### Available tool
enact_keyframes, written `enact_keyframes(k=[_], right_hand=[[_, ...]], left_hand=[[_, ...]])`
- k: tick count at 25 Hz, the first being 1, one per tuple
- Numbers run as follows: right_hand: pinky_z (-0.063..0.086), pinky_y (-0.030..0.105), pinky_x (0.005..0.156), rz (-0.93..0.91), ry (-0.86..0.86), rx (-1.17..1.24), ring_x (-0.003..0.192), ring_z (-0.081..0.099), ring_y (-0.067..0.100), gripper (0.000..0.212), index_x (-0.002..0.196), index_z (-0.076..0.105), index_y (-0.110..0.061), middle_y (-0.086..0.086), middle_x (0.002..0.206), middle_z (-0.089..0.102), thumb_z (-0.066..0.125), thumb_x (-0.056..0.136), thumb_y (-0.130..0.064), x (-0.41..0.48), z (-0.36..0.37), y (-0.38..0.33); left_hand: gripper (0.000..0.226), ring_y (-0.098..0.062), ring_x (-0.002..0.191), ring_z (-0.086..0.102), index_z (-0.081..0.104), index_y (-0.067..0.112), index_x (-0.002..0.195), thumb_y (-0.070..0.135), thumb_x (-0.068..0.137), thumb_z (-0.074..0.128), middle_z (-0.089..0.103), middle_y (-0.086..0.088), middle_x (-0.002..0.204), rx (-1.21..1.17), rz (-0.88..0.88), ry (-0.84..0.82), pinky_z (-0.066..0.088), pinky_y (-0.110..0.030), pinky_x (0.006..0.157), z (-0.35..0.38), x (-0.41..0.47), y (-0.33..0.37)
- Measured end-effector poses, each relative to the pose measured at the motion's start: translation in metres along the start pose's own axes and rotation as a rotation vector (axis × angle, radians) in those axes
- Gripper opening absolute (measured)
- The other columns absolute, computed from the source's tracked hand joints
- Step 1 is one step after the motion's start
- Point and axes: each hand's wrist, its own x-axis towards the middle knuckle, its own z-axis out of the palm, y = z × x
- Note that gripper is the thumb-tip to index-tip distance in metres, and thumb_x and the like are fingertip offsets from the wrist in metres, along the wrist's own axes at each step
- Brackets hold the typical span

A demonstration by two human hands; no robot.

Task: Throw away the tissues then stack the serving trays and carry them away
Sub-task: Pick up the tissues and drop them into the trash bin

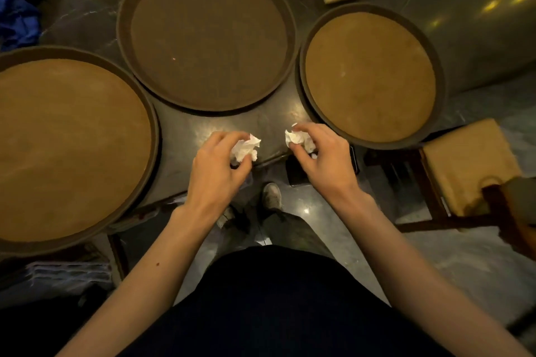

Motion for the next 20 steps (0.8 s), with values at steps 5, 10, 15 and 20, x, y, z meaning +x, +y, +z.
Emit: enact_keyframes(k=[5,10,15,20], right_hand=[[0.045,0.017,0.089,0.079,0.053,0.056,0.102,0.061,0.008,0.025,0.114,0.069,-0.011,0.000,0.111,0.068,0.070,0.089,-0.015,-0.047,-0.022,0.015],[0.043,0.012,0.088,0.083,0.133,0.074,0.102,0.058,0.003,0.026,0.114,0.068,-0.013,-0.001,0.111,0.068,0.071,0.089,-0.015,-0.100,-0.057,0.052],[0.048,0.025,0.093,0.100,0.196,0.091,0.106,0.062,0.013,0.028,0.116,0.068,-0.012,0.000,0.113,0.068,0.071,0.088,-0.016,-0.178,-0.111,0.120],[0.040,0.008,0.089,0.159,0.197,0.104,0.106,0.061,0.010,0.026,0.114,0.068,-0.014,0.000,0.114,0.068,0.071,0.088,-0.015,-0.250,-0.159,0.177]], left_hand=[[0.030,-0.020,0.093,0.062,0.067,0.020,0.112,0.021,0.083,0.072,0.064,-0.004,0.106,-0.038,0.077,-0.055,0.053,-0.038,0.082,0.025,-0.013,0.024],[0.031,-0.016,0.097,0.061,0.067,0.022,0.113,0.021,0.082,0.074,0.064,-0.001,0.109,-0.002,0.138,-0.081,0.053,-0.039,0.085,0.071,-0.047,0.064],[0.030,-0.004,0.095,0.055,0.067,0.023,0.112,0.022,0.083,0.074,0.061,0.007,0.107,0.022,0.186,-0.072,0.048,-0.022,0.083,0.148,-0.101,0.123],[0.031,-0.003,0.098,0.054,0.066,0.021,0.115,0.021,0.085,0.073,0.055,0.010,0.111,0.012,0.195,-0.130,0.049,-0.019,0.086,0.215,-0.155,0.177]])
